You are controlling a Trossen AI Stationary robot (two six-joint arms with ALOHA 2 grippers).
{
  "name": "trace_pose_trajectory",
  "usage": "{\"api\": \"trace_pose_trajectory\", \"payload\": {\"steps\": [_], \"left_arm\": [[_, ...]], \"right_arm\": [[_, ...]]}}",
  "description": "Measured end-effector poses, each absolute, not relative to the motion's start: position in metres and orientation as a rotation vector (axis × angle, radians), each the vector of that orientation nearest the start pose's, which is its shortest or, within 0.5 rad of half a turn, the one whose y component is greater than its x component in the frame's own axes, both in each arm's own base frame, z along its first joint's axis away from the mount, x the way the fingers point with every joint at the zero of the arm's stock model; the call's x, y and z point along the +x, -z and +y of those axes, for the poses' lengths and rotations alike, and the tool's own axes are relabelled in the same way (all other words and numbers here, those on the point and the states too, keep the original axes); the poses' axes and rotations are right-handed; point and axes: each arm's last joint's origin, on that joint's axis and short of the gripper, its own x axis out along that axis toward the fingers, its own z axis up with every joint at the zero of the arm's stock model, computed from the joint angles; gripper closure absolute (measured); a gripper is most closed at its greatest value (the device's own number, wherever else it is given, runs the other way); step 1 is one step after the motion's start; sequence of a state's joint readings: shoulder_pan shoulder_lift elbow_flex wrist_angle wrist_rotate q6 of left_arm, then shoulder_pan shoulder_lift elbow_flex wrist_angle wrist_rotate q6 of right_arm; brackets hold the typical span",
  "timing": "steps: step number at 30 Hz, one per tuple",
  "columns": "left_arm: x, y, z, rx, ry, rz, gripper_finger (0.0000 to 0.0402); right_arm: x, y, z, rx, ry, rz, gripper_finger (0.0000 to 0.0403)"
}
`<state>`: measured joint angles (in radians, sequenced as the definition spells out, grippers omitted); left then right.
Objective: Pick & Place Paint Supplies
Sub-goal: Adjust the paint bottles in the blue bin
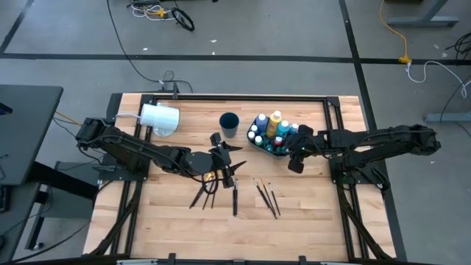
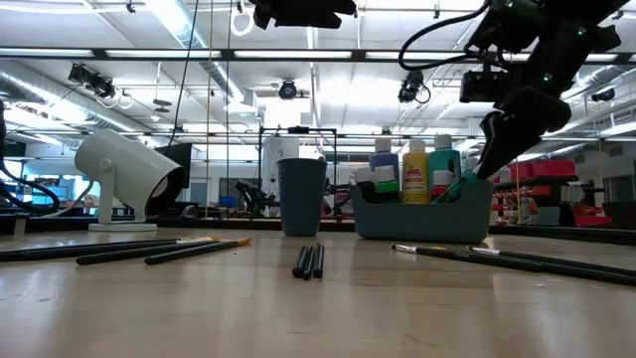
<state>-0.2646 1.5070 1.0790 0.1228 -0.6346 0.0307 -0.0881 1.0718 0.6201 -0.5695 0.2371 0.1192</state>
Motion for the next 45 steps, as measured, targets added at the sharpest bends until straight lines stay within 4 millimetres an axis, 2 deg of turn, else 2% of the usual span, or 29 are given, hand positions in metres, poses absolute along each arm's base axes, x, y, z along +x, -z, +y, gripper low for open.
{"api": "trace_pose_trajectory", "payload": {"steps": [2, 8, 15, 18, 25, 33, 37, 45], "left_arm": [[0.331, -0.293, -0.072, 0.163, -0.363, 0.282, 0.0173], [0.331, -0.293, -0.072, 0.163, -0.363, 0.282, 0.0173], [0.331, -0.293, -0.072, 0.162, -0.363, 0.28, 0.0173], [0.331, -0.293, -0.072, 0.161, -0.364, 0.277, 0.0173], [0.331, -0.293, -0.072, 0.16, -0.364, 0.274, 0.0173], [0.331, -0.293, -0.072, 0.178, -0.361, 0.282, 0.0173], [0.331, -0.292, -0.072, 0.183, -0.361, 0.287, 0.0173], [0.331, -0.292, -0.072, 0.22, -0.356, 0.294, 0.0173]], "right_arm": [[0.189, -0.2, -0.024, 0.034, 0.358, 1.004, 0.029], [0.191, -0.206, -0.024, 0.023, 0.328, 1.006, 0.029], [0.193, -0.252, -0.026, -0.037, 0.301, 1.062, 0.0284], [0.194, -0.262, -0.03, -0.068, 0.267, 1.149, 0.0286], [0.218, -0.251, -0.034, -0.314, 0.068, 1.388, 0.0285], [0.251, -0.241, -0.04, -0.569, -0.14, 1.498, 0.0283], [0.258, -0.234, -0.041, -0.666, -0.221, 1.564, 0.0283], [0.26, -0.236, -0.036, -0.783, -0.354, 1.51, 0.0283]]}}
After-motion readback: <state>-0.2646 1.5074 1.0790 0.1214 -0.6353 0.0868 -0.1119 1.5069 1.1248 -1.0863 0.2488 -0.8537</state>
